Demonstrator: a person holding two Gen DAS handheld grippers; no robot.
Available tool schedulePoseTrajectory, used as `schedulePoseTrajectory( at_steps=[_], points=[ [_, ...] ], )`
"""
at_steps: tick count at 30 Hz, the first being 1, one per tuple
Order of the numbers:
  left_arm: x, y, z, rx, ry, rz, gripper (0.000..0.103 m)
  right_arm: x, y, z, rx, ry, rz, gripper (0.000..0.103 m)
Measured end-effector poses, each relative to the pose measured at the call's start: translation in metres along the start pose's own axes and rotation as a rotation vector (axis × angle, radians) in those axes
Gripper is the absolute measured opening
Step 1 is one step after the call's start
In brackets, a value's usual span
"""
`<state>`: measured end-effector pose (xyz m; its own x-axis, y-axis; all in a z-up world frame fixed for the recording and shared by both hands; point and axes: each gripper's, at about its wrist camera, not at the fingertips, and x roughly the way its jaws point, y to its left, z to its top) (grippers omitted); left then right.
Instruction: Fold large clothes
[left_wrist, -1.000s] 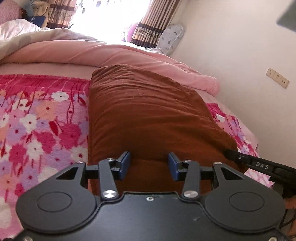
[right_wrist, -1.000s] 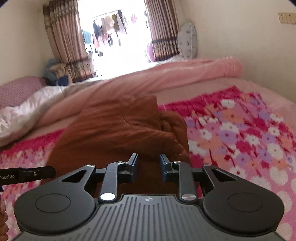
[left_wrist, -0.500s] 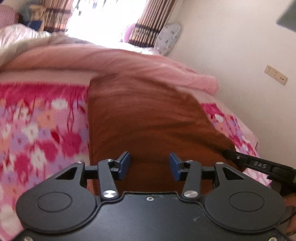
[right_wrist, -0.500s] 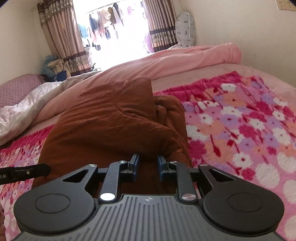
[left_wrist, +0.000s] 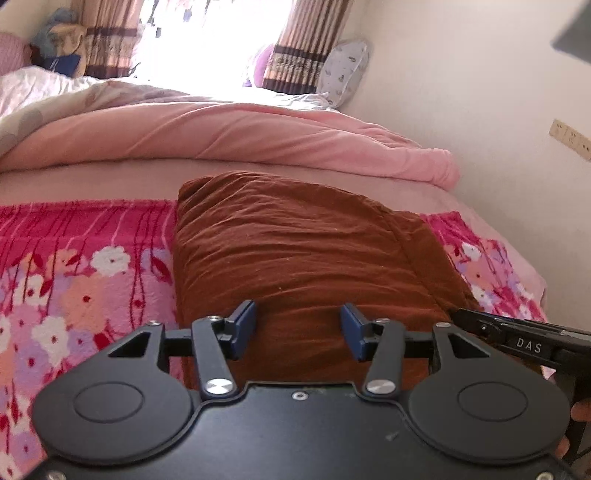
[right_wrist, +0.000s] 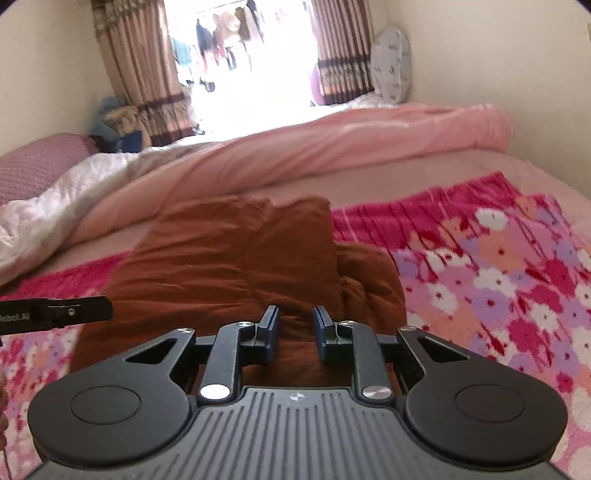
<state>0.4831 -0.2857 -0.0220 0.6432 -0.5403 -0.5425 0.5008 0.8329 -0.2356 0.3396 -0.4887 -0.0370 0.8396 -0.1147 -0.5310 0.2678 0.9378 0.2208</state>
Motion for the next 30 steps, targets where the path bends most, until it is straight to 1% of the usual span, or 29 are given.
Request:
schedulePoseTrajectory(
  at_steps=[3,6,10,12,13,16,17,19,21,23,24,25,26,27,28,29,30],
  points=[
    [0.004,-0.004,-0.009,0.025,-0.007,0.007,0.057,0.011,-0.009,-0.009,0.021,0.014,0.000,0.024],
    [0.007,-0.004,-0.014,0.023,-0.018,0.002,0.058,0.017,-0.014,-0.015,0.045,0.021,0.004,0.024],
    [0.003,-0.006,-0.008,0.038,-0.015,-0.005,0.059,0.013,-0.011,-0.015,0.035,0.021,-0.003,0.024],
    [-0.002,-0.004,0.003,0.060,-0.016,-0.018,0.059,0.005,-0.007,-0.005,0.024,0.026,-0.012,0.024],
    [-0.004,-0.002,0.011,0.062,-0.029,-0.029,0.059,-0.001,-0.005,0.002,0.018,0.013,-0.006,0.025],
    [-0.002,0.007,0.032,0.033,-0.056,-0.004,0.059,-0.012,0.003,0.027,-0.007,-0.038,0.007,0.026],
    [0.003,0.011,0.037,0.016,-0.048,-0.005,0.059,-0.010,0.006,0.035,-0.021,-0.039,0.009,0.028],
    [0.012,0.018,0.043,-0.006,-0.033,0.002,0.059,0.001,0.012,0.051,-0.050,-0.010,0.010,0.043],
    [0.020,0.023,0.043,-0.015,-0.023,0.027,0.059,0.015,0.009,0.061,-0.030,-0.003,-0.026,0.063],
    [0.028,0.029,0.038,-0.025,-0.002,0.020,0.059,0.030,-0.002,0.067,0.012,0.009,-0.062,0.064],
    [0.032,0.030,0.035,-0.026,0.008,0.017,0.059,0.039,-0.009,0.069,0.043,0.038,-0.058,0.064],
    [0.035,0.031,0.032,-0.027,0.009,0.016,0.059,0.049,-0.018,0.070,0.086,0.081,-0.028,0.064],
    [0.036,0.031,0.029,-0.028,0.003,0.016,0.059,0.059,-0.027,0.069,0.134,0.124,0.020,0.064],
    [0.037,0.031,0.027,-0.029,-0.004,0.014,0.060,0.064,-0.034,0.068,0.175,0.154,0.065,0.062],
    [0.036,0.031,0.027,-0.032,-0.009,0.013,0.060,0.068,-0.040,0.065,0.218,0.175,0.120,0.038],
    [0.035,0.030,0.028,-0.033,-0.012,0.014,0.060,0.069,-0.044,0.063,0.242,0.186,0.180,0.017],
    [0.032,0.027,0.030,-0.033,-0.014,0.004,0.060,0.065,-0.046,0.061,0.268,0.172,0.210,0.007]
  ],
)
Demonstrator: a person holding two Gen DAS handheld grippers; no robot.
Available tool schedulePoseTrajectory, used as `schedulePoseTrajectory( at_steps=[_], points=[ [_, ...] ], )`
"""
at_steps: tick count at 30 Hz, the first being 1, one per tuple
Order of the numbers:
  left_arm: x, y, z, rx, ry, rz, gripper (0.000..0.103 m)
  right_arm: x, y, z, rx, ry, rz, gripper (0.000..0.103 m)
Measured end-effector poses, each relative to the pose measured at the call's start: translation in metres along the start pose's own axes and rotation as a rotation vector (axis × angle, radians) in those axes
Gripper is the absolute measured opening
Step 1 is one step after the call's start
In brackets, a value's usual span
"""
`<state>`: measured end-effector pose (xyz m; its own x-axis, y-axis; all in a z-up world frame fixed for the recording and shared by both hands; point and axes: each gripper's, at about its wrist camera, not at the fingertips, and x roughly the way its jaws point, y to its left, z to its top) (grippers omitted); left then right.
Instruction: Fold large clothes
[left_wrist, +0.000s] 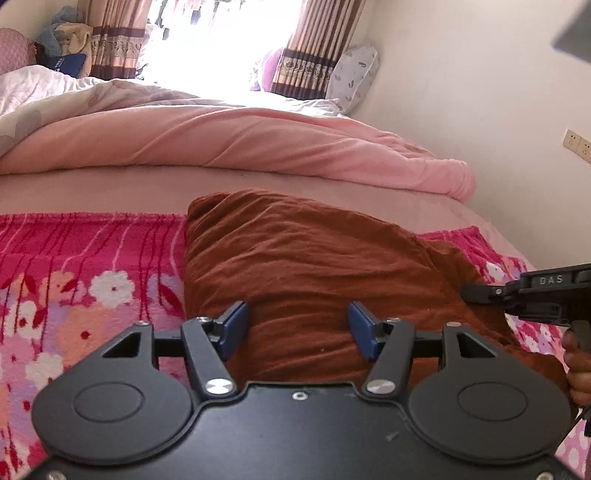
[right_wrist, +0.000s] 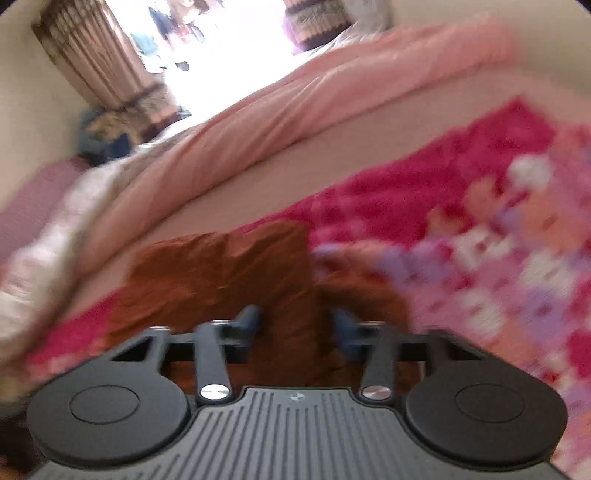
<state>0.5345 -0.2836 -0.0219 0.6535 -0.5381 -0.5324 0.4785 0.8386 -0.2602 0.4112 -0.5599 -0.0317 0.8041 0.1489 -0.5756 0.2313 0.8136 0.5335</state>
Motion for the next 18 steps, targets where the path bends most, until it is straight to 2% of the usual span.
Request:
schedulePoseTrajectory(
  at_steps=[4,8,11,15,17,18],
  points=[
    [-0.015,-0.015,0.007,0.041,-0.018,-0.025,0.062,-0.032,0.006,-0.004,-0.028,-0.118,-0.015,0.006],
    [-0.006,-0.023,-0.001,0.061,0.036,-0.049,0.063,-0.016,-0.016,-0.002,0.046,-0.049,-0.035,0.006],
    [0.006,-0.023,-0.014,0.067,0.049,-0.026,0.065,0.008,-0.029,-0.011,0.058,-0.013,-0.077,0.006],
    [0.007,-0.024,-0.018,0.055,0.037,-0.021,0.068,0.012,-0.032,-0.019,0.076,-0.017,-0.063,0.008],
    [-0.001,-0.025,-0.014,0.034,0.025,-0.017,0.068,0.007,-0.025,-0.019,0.042,-0.024,-0.074,0.012],
    [-0.007,-0.025,-0.012,0.021,0.022,-0.020,0.068,0.002,-0.020,-0.018,0.022,-0.040,-0.082,0.018]
  ],
)
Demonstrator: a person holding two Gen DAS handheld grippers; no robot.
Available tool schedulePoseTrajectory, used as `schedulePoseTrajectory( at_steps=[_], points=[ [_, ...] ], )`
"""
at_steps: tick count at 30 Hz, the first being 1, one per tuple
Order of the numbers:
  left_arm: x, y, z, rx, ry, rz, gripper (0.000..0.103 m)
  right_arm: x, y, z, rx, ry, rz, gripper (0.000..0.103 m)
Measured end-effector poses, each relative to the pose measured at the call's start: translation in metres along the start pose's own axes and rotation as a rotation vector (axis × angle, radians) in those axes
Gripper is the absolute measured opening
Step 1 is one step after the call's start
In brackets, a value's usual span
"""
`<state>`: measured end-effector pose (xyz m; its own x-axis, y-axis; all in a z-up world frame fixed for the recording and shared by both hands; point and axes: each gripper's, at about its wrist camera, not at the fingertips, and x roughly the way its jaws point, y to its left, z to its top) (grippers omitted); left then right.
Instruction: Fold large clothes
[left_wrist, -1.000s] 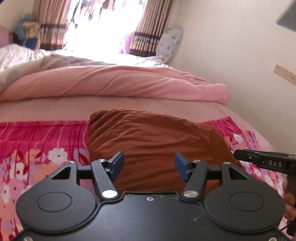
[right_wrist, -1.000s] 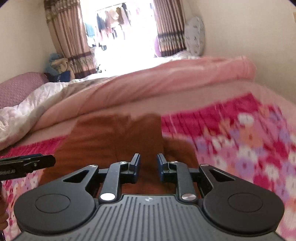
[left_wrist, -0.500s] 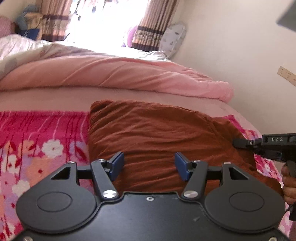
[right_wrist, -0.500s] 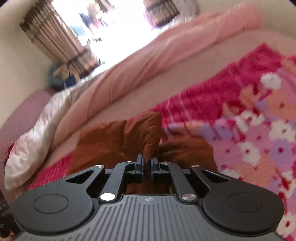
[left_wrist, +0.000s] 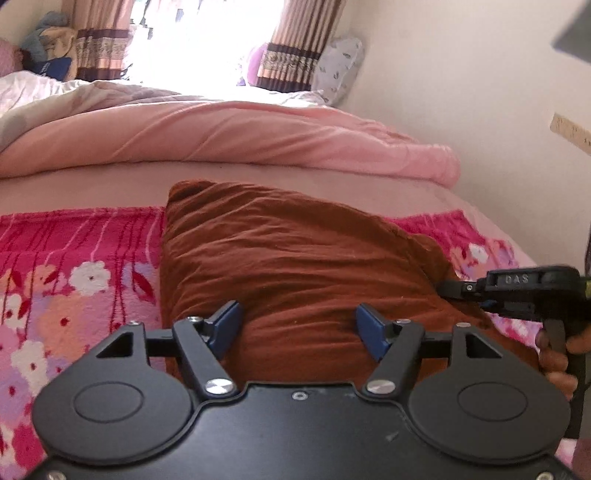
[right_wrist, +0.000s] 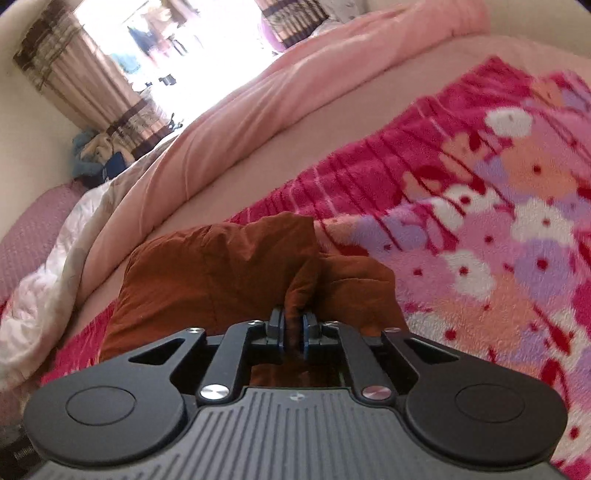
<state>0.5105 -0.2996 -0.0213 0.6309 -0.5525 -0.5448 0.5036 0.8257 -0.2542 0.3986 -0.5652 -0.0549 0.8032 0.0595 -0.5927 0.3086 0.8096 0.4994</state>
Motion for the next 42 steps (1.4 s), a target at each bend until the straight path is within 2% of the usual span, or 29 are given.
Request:
schedulePoseTrajectory(
  at_steps=[1,3,5,7,11,16,21,31,42],
  points=[
    [-0.008,0.000,0.001,-0.011,-0.006,-0.007,0.068,-0.009,0.006,0.000,-0.029,-0.022,-0.009,0.025],
    [-0.027,0.001,-0.002,-0.015,-0.026,-0.010,0.068,-0.030,0.017,-0.001,-0.086,-0.073,-0.018,0.031],
    [-0.048,0.000,-0.009,-0.010,-0.053,0.011,0.068,-0.057,0.029,-0.008,-0.152,-0.132,-0.023,0.031],
    [-0.067,0.002,-0.019,-0.028,-0.062,0.007,0.068,-0.084,0.039,-0.020,-0.215,-0.178,0.009,0.031],
    [-0.087,0.003,-0.040,-0.109,-0.024,-0.026,0.067,-0.117,0.052,-0.049,-0.283,-0.186,0.057,0.031],
    [-0.084,-0.008,-0.063,-0.082,0.022,-0.040,0.067,-0.116,0.065,-0.080,-0.342,-0.178,-0.073,0.031],
    [-0.076,-0.013,-0.074,-0.060,0.028,-0.025,0.067,-0.104,0.064,-0.098,-0.364,-0.152,-0.141,0.028],
    [-0.072,-0.011,-0.077,-0.048,0.032,-0.021,0.068,-0.097,0.058,-0.106,-0.339,-0.133,-0.138,0.027],
    [-0.087,-0.011,-0.075,-0.052,0.014,-0.011,0.067,-0.119,0.067,-0.113,-0.353,-0.180,-0.156,0.027]
  ],
)
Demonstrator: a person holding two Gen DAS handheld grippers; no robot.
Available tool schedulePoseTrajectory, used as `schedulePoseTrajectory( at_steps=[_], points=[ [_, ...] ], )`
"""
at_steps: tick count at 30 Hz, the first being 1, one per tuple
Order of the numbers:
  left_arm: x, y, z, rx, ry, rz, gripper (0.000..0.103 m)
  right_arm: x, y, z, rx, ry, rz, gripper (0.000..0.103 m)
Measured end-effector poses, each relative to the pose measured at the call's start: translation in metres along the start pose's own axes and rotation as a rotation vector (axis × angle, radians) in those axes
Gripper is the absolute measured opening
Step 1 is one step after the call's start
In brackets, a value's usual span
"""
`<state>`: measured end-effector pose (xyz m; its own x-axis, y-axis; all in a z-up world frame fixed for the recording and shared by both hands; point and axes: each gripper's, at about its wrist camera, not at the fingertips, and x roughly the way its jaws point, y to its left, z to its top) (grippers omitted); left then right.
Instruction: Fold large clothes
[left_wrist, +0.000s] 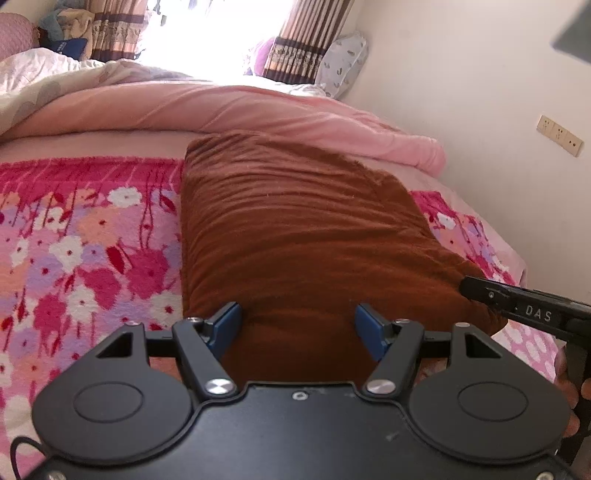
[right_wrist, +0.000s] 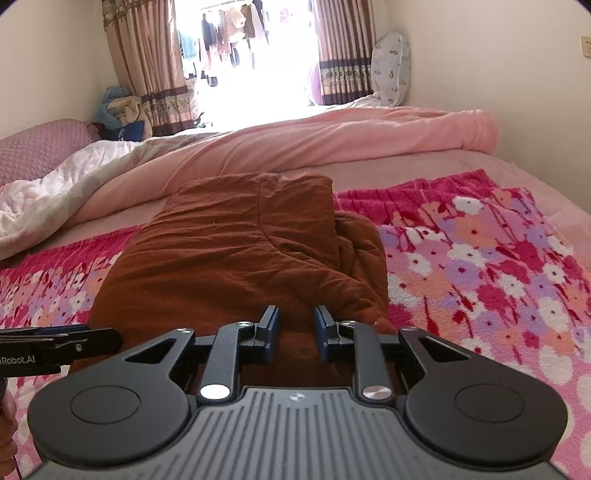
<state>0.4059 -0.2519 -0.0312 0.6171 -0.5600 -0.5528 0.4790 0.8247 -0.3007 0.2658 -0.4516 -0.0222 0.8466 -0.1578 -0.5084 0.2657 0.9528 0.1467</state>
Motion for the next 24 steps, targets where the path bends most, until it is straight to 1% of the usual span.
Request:
schedulePoseTrajectory(
  at_steps=[5,8,11,15,17,19,22,24],
  points=[
    [-0.011,-0.002,0.009,-0.006,-0.053,-0.015,0.067,-0.017,0.008,0.006,-0.030,-0.048,-0.008,0.027],
    [-0.004,-0.004,0.011,-0.005,-0.038,-0.020,0.067,-0.018,0.011,0.007,-0.045,-0.061,-0.011,0.027],
    [0.014,-0.003,0.004,-0.005,0.016,-0.025,0.067,-0.001,0.005,0.002,-0.021,-0.014,-0.010,0.027],
    [0.025,-0.006,-0.009,0.039,0.009,-0.008,0.068,0.024,-0.010,-0.015,0.035,0.041,0.015,0.025],
    [0.027,-0.006,-0.011,0.056,0.007,-0.006,0.069,0.030,-0.016,-0.022,0.058,0.043,0.029,0.024],
    [0.028,-0.004,-0.010,0.051,0.010,-0.015,0.070,0.031,-0.017,-0.026,0.067,0.034,0.038,0.024],
    [0.025,0.000,-0.008,0.044,0.013,-0.035,0.070,0.029,-0.018,-0.028,0.071,0.027,0.045,0.024],
    [0.015,0.004,-0.004,0.043,0.007,-0.061,0.073,0.026,-0.019,-0.028,0.073,0.022,0.057,0.025]
  ],
)
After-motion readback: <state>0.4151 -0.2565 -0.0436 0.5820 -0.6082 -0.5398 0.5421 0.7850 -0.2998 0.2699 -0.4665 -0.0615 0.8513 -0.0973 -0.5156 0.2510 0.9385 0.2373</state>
